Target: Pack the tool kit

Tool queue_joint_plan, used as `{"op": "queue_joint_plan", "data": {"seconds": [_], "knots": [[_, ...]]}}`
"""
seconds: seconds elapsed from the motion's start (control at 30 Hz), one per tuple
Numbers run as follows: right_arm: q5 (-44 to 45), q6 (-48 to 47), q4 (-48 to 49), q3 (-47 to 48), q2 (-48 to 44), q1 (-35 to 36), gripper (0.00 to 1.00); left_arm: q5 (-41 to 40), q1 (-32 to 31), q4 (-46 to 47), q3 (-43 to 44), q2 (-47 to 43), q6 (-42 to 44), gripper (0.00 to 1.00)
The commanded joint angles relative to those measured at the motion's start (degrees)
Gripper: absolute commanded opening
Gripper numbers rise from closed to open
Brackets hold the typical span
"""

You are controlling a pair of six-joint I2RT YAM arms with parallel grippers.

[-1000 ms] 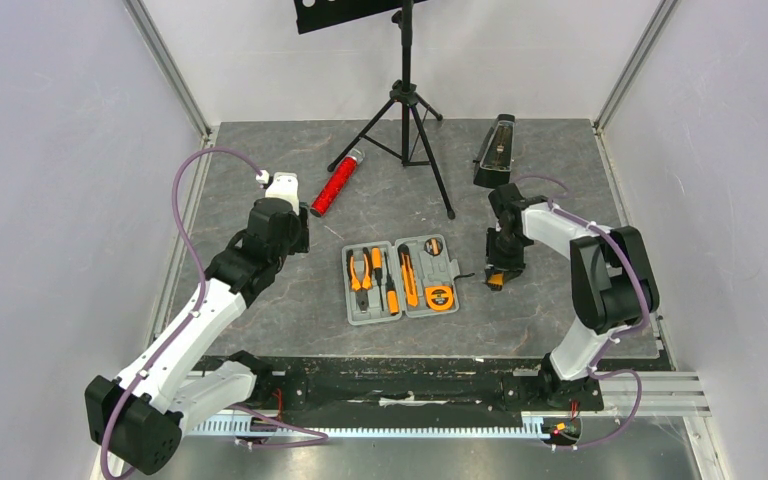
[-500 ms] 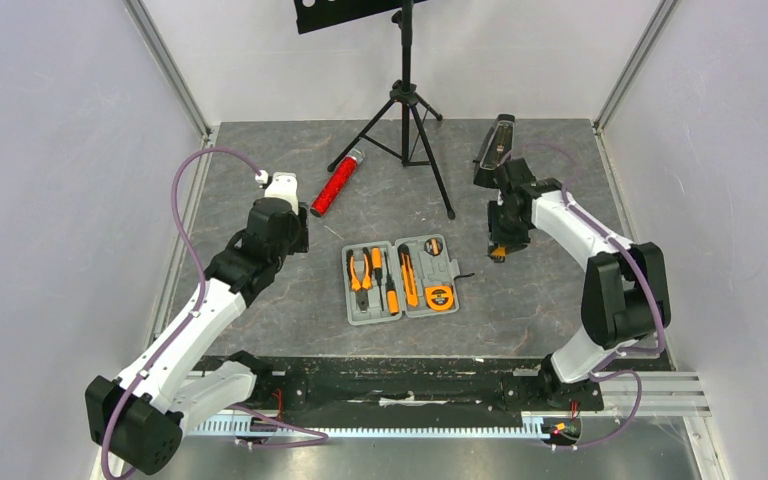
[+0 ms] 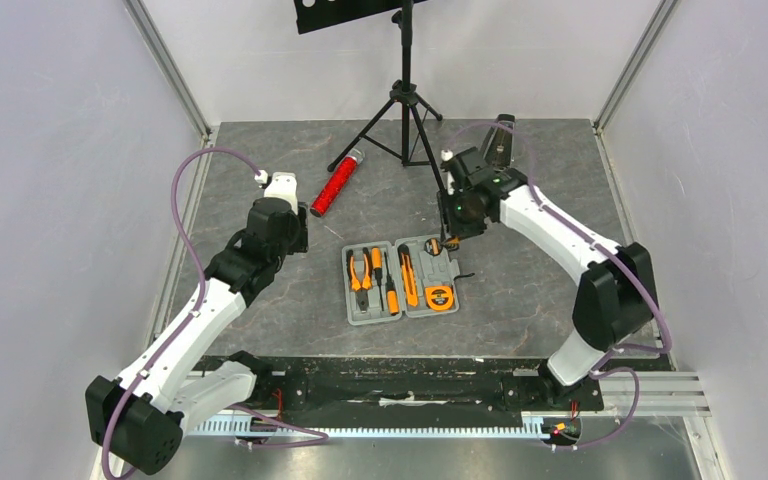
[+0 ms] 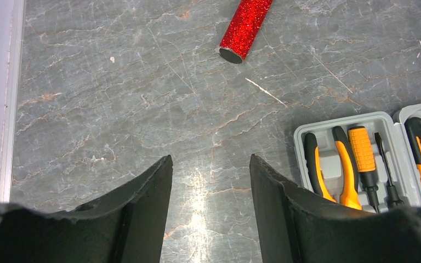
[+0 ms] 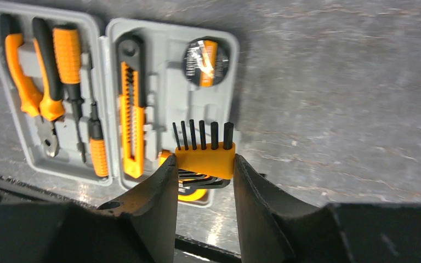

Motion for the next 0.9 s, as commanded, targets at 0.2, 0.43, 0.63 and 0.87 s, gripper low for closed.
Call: {"op": "queue_joint_plan", "data": {"seconds": [0.2,0.43,0.63,0.87], "knots": [[-4.26,3.83,2.88,0.56,7.42,5.02,0.23,0.15,0.45,2.04,0.02,-0.82,0.16,0.6],[-3.99,4.67,5.14,-3.53,8.8,5.36,0.25,0.27,0.45,2.14,-0.03,-1.04,0.09,0.6],[-3.75,5.26,6.77,-6.26,9.97,5.37,0.28,0.35,0.46,2.13,-0.07,-0.99,0.08,0.6],[-3.45,5.46,8.3,-7.4,10.25,5.36,0.35,0.44,0.54,2.23,-0.14,-0.88,0.08,0.6]]}}
